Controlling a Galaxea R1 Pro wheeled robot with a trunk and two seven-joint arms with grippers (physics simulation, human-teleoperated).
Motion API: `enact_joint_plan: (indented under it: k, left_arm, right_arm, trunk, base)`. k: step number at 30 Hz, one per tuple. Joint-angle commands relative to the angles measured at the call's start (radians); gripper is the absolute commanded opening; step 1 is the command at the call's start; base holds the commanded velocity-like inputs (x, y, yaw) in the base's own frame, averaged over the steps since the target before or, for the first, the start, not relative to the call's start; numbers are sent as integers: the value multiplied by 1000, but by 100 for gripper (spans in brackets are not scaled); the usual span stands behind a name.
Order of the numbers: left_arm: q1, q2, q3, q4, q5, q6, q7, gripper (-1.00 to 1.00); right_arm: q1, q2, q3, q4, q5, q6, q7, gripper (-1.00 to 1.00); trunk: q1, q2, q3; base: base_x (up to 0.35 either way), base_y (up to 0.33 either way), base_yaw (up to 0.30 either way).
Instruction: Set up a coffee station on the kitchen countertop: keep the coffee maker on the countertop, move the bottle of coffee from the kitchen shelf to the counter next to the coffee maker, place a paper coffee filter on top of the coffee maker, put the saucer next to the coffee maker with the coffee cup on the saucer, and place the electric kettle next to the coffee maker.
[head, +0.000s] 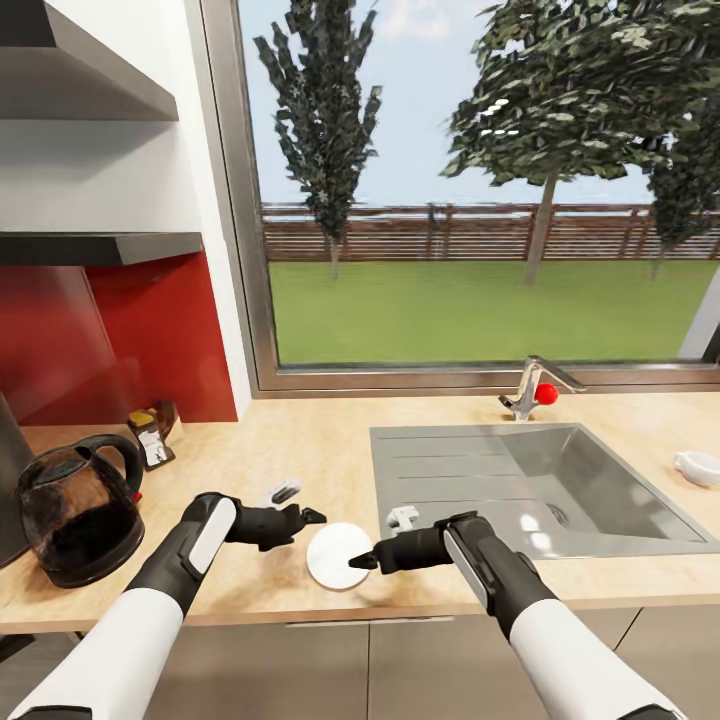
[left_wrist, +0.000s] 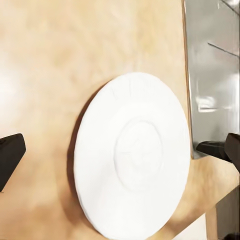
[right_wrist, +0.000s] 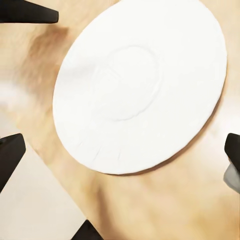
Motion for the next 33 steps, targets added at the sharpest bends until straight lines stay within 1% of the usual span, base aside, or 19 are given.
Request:
enact_joint_plan:
  k: [1, 3, 4, 5, 11, 13, 18, 33]
  left_arm:
    - [0, 1, -2, 0, 1, 1, -8, 100]
    - [0, -1, -2, 5, 11, 0, -7, 100]
    - [0, -5, -2, 24, 15, -1, -8, 100]
    - [0, -16, -1, 57, 25, -6, -8, 100]
    - [0, -44, 0, 78, 29, -9, -7, 100]
    - [0, -49, 0, 79, 29, -9, -7, 100]
    - [0, -55, 0, 79, 30, -9, -7, 100]
    - [0, -60, -1, 80, 30, -10, -7, 100]
  right_arm:
    - [-1, 1, 2, -1, -10, 8, -3, 100]
    - [-1, 2, 2, -1, -10, 8, -2, 100]
    - [-1, 2, 2, -1, -10, 8, -2, 100]
    - [-1, 2, 2, -1, -10, 8, 4, 100]
    - [-1, 0, 1, 0, -10, 8, 13, 100]
    - [-1, 0, 1, 0, -10, 8, 14, 100]
    - [0, 1, 1, 0, -10, 8, 14, 100]
    - [1, 2, 2, -1, -10, 8, 15, 100]
  trunk:
    - [0, -2, -2]
    - [0, -2, -2]
    - [0, -2, -2]
    - [0, -2, -2]
    - [0, -2, -2]
    - [0, -2, -2]
    - [0, -2, -2]
    - [0, -2, -2]
  base:
    - [0, 0, 0]
    - [0, 0, 0]
    - [0, 0, 0]
    - [0, 0, 0]
    - [0, 0, 0]
    - [0, 0, 0]
    - [0, 0, 0]
    - [0, 0, 0]
